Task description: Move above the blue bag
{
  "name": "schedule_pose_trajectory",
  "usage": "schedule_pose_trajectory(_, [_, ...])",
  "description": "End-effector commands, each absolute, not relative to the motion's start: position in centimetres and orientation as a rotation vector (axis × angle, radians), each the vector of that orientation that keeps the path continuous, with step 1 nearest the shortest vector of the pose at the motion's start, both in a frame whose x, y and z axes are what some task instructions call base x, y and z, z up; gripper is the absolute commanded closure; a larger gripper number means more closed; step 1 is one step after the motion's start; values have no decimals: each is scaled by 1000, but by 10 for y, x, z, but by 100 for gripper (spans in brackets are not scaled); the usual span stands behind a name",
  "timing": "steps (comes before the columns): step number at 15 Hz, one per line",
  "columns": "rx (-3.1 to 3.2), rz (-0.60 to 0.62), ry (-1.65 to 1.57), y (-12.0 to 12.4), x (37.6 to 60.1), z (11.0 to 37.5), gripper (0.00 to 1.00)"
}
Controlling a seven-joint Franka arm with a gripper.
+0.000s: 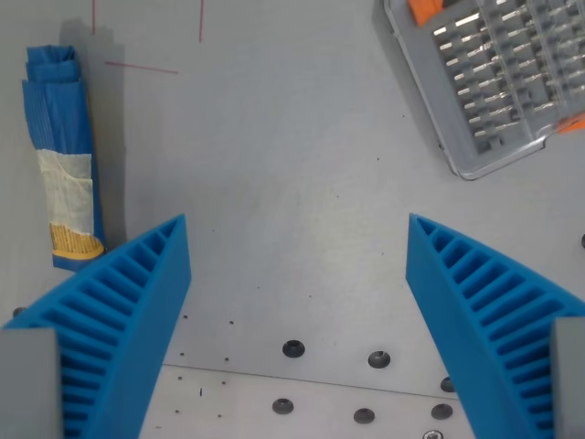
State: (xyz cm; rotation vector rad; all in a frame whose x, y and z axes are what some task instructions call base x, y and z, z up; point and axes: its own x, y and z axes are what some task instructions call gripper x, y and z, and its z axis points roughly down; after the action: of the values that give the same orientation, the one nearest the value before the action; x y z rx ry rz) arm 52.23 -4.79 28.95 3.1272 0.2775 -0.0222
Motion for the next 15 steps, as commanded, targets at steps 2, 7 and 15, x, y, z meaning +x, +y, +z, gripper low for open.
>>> schedule_pose_trajectory(2, [3119,8,337,-47,521,290,0])
schedule_pose_trajectory(7, [3116,15,353,-45,519,289,0])
schedule_pose_trajectory(15, [3108,36,399,-43,517,285,0])
